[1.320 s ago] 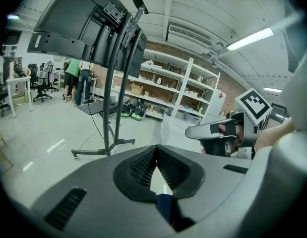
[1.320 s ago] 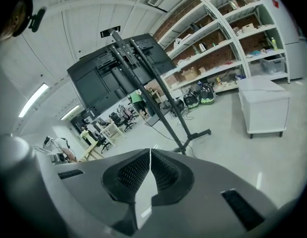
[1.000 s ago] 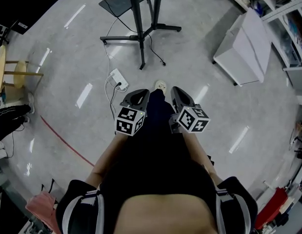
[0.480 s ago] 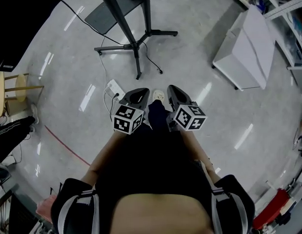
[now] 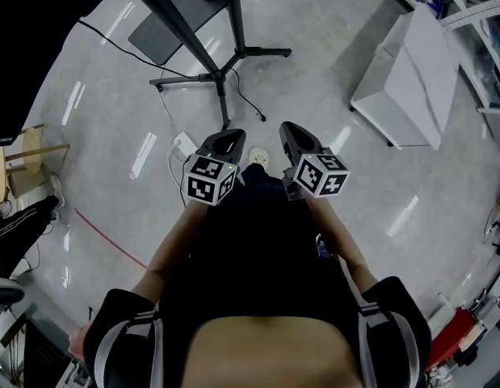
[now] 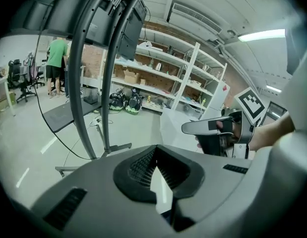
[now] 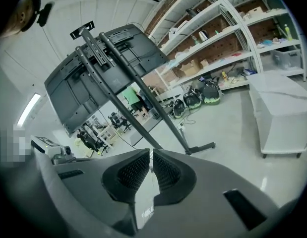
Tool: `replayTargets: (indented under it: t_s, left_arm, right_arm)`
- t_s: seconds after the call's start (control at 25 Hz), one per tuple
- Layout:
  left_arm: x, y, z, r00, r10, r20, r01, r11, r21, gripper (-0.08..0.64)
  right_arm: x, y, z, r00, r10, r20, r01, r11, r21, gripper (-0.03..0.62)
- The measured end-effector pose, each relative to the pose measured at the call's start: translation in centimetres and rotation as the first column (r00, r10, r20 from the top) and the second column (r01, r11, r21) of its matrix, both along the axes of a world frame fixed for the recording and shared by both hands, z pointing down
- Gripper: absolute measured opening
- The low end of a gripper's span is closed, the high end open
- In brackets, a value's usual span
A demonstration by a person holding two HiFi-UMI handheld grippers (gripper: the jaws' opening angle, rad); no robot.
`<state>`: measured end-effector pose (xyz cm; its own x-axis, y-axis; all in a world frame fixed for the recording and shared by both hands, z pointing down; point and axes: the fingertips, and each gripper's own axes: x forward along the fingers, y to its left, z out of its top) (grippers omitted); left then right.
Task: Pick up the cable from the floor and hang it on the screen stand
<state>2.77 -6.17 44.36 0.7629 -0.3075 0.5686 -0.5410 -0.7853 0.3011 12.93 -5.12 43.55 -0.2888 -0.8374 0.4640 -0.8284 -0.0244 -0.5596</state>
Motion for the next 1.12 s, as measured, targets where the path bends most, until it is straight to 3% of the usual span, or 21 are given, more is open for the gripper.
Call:
replayTargets:
  t_s: [0.32,0.48,0.6,0.8,1.12]
  left_arm:
    - [2.9,-5.0,2.4,0.992,0.123,0.022,-0.122,0.992,-0.023,0.008]
    - [3.4,-6.8,5.6,0.978,0.203,0.049,-0.202,0.979,-0.041,0.008]
    - [4.1,-6.9,8.1,0.966,0.249,0.065,-0.244,0.966,-0.080,0.008]
    - [5.1,-6.7,14.5,0.965,0.253,0.071,-0.240,0.959,-0.150,0.008]
    - [5.3,-6.9,24.6,0.946,0.315,0.081,-0.295,0.935,-0.196,0.008]
  right_arm:
    - [2.4,-5.7,4.2,0.996,-0.067,-0.065,0.065,0.997,-0.033,0.025]
    - [3.1,-7.6,7.4,0.998,-0.009,-0.059,0.006,0.999,-0.046,0.026]
    - [3.9,-7.7,9.7,0.998,0.048,-0.043,-0.051,0.997,-0.063,0.026]
    - [4.7,-6.7,17.0,0.997,0.078,-0.028,-0.081,0.988,-0.133,0.026]
    - [5.4,-4.2,28.6,0.996,0.008,-0.094,-0.032,0.965,-0.259,0.026]
